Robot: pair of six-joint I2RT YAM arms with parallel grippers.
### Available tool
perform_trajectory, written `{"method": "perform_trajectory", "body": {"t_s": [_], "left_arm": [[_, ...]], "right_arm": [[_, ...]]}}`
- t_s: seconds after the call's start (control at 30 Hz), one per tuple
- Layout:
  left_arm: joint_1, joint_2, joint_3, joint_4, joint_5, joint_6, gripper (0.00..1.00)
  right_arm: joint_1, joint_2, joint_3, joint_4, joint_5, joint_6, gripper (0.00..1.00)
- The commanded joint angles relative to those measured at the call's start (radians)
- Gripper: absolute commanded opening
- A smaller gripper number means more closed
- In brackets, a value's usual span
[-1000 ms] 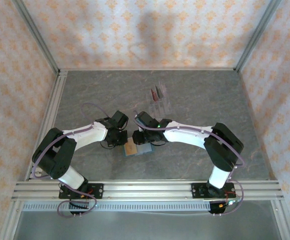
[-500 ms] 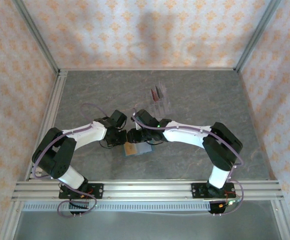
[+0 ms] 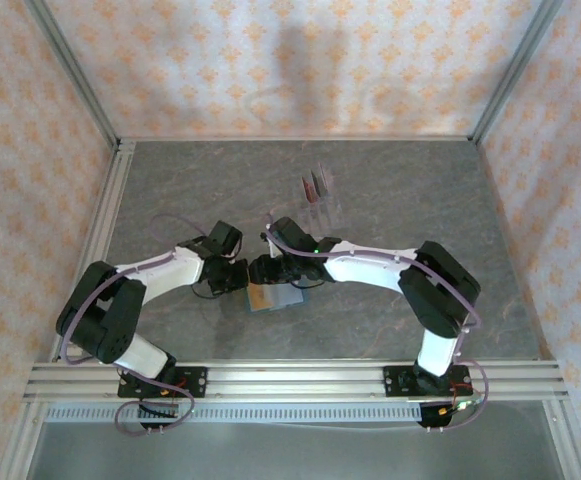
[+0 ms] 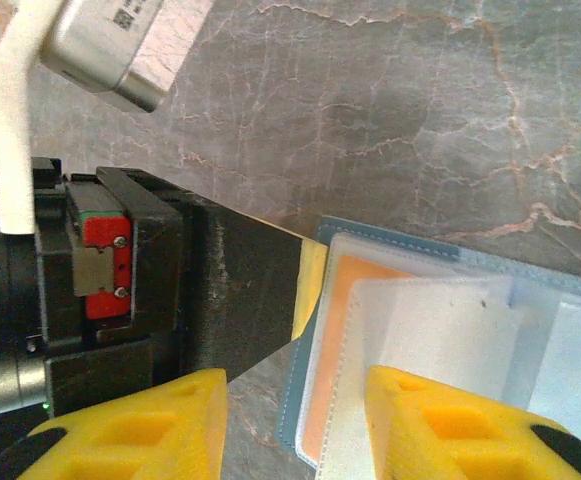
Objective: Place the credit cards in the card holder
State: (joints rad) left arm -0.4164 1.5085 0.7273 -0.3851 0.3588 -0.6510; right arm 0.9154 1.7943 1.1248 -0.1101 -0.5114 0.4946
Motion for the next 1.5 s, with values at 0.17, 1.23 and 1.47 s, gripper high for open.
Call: {"method": "perform_trajectory", "body": {"t_s": [0.17,1.23,1.47], "left_arm": [[0.038,-0.092,-0.055,0.007,-0.051,-0.019,0.00],[0.081,-0.302,-0.114,0.011,-0.085,-0.003,0.37],[-0.005,-0.202,-0.068,0.019,-0.109,0.002,0.39]], "right_arm": [[0.039,0.107,-0.001,0.084,0.008,0.031,0.44],[0.077,-0.006,0.070,-0.156,0.236,-0.079,0.53],[0.047,0.030,0.078,-0.213,0.277,-0.097,0.37]]}}
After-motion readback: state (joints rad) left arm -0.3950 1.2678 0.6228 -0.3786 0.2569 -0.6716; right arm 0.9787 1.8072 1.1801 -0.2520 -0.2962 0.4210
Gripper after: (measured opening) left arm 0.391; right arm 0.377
